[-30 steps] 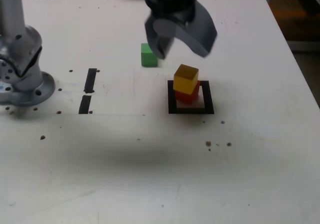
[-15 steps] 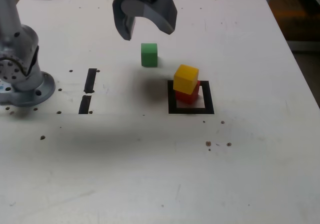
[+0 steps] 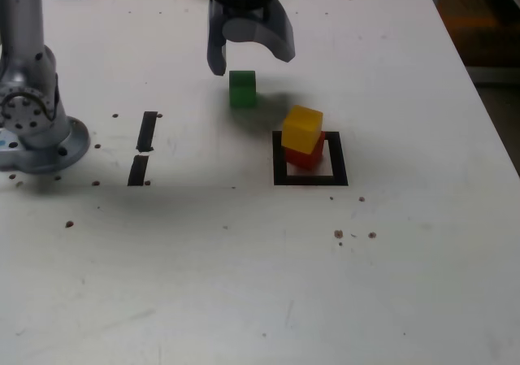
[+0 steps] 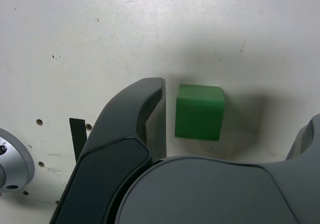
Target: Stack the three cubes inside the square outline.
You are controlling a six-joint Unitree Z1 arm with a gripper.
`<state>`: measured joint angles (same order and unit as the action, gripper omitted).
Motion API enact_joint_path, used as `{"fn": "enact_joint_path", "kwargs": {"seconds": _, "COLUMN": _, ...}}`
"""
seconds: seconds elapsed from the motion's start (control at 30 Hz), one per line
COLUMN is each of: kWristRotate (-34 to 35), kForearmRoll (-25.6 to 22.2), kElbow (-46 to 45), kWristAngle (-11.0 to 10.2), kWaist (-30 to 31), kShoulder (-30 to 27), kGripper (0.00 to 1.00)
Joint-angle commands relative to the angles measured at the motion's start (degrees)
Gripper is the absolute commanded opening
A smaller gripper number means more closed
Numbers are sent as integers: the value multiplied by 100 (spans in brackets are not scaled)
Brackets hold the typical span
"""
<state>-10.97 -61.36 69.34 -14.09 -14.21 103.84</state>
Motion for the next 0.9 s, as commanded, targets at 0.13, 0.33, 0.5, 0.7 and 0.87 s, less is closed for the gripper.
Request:
{"fn": "enact_joint_path", "kwargs": {"seconds": 0.13, "kWristRotate": -267, "kForearmRoll": 46, "kElbow": 76, "kWristAngle": 242, "kWaist": -235, "kShoulder": 366, "kGripper": 92}}
{"fn": "enact_joint_path", "kwargs": {"seconds": 0.33, "kWristRotate": -321, "kForearmRoll": 72, "kElbow": 91, "kWristAngle": 274, "kWaist": -291, "kShoulder": 521, "kGripper": 88}}
{"fn": "enact_joint_path", "kwargs": {"seconds": 0.5, "kWristRotate": -372, "kForearmRoll": 40, "kElbow": 75, "kWristAngle": 377, "kWaist": -328, "kShoulder": 628, "kGripper": 79}}
{"fn": "enact_joint_path", "kwargs": {"seconds": 0.7, "kWristRotate": -525, "kForearmRoll": 38, "kElbow": -5, "kWristAngle": 441, "kWaist": -354, "kShoulder": 707, "kGripper": 62}}
{"fn": "enact_joint_path", "kwargs": {"seconds": 0.87, "kWristRotate": -732, "kForearmRoll": 166, "kElbow": -159, "kWristAngle": 439, "kWaist": -354, "kShoulder": 707, "kGripper": 55}}
